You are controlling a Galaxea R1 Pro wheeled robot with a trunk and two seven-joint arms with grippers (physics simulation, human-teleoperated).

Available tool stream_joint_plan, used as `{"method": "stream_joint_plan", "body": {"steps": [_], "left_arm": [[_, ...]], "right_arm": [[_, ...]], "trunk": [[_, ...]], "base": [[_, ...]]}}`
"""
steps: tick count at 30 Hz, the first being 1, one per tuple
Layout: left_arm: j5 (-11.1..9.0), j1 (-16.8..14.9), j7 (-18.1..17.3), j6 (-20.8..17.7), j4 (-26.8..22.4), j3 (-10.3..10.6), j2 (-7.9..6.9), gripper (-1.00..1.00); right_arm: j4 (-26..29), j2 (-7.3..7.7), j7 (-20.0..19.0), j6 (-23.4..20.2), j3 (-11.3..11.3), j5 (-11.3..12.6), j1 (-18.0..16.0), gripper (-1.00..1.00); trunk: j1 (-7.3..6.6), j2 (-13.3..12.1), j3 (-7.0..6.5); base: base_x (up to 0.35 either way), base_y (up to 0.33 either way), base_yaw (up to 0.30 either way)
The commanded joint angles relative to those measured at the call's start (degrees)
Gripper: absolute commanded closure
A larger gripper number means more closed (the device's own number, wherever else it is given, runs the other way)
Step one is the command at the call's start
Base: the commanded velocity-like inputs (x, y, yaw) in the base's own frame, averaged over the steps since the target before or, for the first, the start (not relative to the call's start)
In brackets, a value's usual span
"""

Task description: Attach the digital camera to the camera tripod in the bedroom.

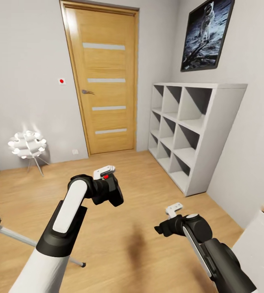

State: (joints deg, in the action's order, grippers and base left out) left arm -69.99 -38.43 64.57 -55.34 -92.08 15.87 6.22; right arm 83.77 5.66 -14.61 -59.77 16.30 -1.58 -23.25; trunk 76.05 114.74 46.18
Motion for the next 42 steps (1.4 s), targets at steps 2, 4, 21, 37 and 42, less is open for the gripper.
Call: {"method": "stream_joint_plan", "body": {"steps": [2,4,21,37,42], "left_arm": [[-0.5,-0.1,0.6,-0.2,0.0,0.0,0.02,1.0],[-0.5,0.0,0.6,-0.2,0.0,0.0,0.02,1.0],[-0.5,0.0,0.6,-0.2,0.0,-0.1,0.02,1.0],[-0.5,0.0,0.6,-0.2,0.0,0.0,-0.02,1.0],[-0.5,0.0,0.6,-0.2,0.0,0.0,-0.05,1.0]], "right_arm": [[0.1,0.06,-0.2,-0.2,0.1,-0.2,0.0,-1.0],[0.0,0.06,-0.2,-0.2,0.1,-0.2,0.0,-1.0],[-0.2,0.1,-0.2,-0.2,-0.1,-0.2,0.0,-1.0],[-0.2,0.6,-0.3,-0.2,-0.2,-0.1,0.0,-1.0],[-0.2,0.65,-0.3,-0.2,-0.2,0.0,0.0,-1.0]], "trunk": [[0.03,0.0,0.06],[0.03,0.0,0.06],[0.03,0.0,0.06],[0.03,0.0,0.06],[0.03,0.0,0.06]], "base": [[0.337,-0.007,0.3],[0.338,-0.003,0.3],[0.323,-0.123,0.3],[0.287,-0.23,0.151],[0.285,-0.233,0.009]]}}
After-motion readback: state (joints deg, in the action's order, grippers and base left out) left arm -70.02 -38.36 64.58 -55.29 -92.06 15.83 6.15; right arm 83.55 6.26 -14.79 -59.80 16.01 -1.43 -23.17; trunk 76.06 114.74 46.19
